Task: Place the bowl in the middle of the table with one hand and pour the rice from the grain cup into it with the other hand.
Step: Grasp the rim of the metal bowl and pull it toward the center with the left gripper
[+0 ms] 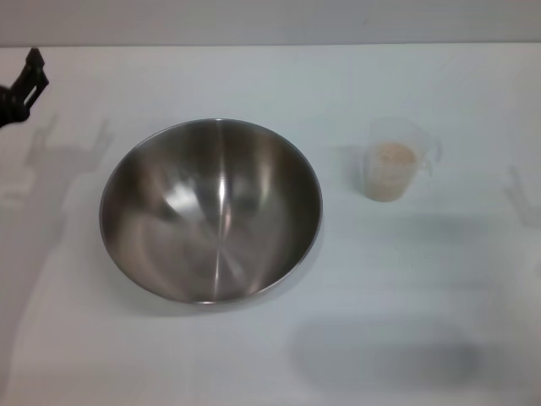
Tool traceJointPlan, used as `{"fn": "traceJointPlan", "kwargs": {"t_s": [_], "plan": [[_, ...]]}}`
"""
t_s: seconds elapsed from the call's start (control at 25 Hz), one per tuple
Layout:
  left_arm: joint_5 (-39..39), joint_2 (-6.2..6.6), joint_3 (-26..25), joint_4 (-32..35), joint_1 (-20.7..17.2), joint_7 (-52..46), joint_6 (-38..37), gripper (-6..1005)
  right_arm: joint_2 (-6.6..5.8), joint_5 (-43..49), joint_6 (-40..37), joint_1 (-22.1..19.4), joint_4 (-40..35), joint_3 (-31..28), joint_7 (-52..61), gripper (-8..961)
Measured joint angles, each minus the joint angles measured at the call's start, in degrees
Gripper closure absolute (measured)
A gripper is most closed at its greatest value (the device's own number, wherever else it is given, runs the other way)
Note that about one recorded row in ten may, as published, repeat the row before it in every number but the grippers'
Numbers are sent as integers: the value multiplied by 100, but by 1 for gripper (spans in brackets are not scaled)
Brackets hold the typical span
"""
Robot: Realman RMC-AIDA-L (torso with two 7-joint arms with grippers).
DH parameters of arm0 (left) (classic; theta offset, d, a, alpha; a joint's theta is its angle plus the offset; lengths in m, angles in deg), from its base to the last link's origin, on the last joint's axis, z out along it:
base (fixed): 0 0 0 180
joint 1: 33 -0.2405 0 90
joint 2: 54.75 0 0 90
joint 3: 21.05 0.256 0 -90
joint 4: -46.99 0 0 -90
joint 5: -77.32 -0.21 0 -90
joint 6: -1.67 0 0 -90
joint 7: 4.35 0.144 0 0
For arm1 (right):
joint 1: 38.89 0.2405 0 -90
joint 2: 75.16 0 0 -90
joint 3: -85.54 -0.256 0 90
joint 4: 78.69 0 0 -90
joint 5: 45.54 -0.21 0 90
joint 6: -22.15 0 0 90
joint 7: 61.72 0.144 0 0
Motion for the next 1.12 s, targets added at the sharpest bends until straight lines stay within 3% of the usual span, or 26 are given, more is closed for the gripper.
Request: {"fn": "traceJointPlan", "kwargs": {"t_s": [0.12, 0.24, 0.28, 0.32, 0.36, 0.44, 0.48, 0.52, 0.56, 0.8, 0.92, 1.12], "plan": [[-628, 60, -609, -1199, -245, -12, 1607, 183, 0, 0, -1, 2, 44, 3, 2, 114], [-1062, 6, -1121, -2412, -402, 34, 3598, 182, 0, 0, 1, -1, 51, 3, 2, 114], [-1062, 6, -1121, -2412, -402, 34, 3598, 182, 0, 0, 9, -2, 52, 4, 3, 113], [-1124, -15, -1382, -3060, -372, 120, 4765, 182, 0, 0, 29, -1, 52, 8, 3, 113], [-1100, -21, -1482, -3323, -331, 223, 5329, 182, 0, 0, 29, -1, 52, 8, 3, 113], [-1017, -46, -1649, -3731, -269, 461, 6081, 181, 0, 0, 38, 3, 51, 16, 3, 113], [-1017, -46, -1649, -3731, -269, 461, 6081, 181, 0, 0, 41, 3, 52, 28, 3, 113], [-774, -192, -1944, -4194, -224, 914, 6879, 181, 0, 0, 43, 3, 51, 52, 3, 113], [-657, -249, -2056, -4303, -215, 1106, 7111, 181, 0, 0, 43, 3, 51, 52, 3, 113], [799, -979, -3578, -4991, -37, 3054, 9214, 180, 0, 0, 48, -3, 51, 74, 3, 114], [1254, -991, -4012, -5052, 81, 3268, 9928, 180, 0, 0, 51, -24, 51, 78, 3, 114], [1418, -997, -4104, -5083, 50, 3378, 10495, 180, 0, 0, 61, -56, 52, 89, 3, 113]]}}
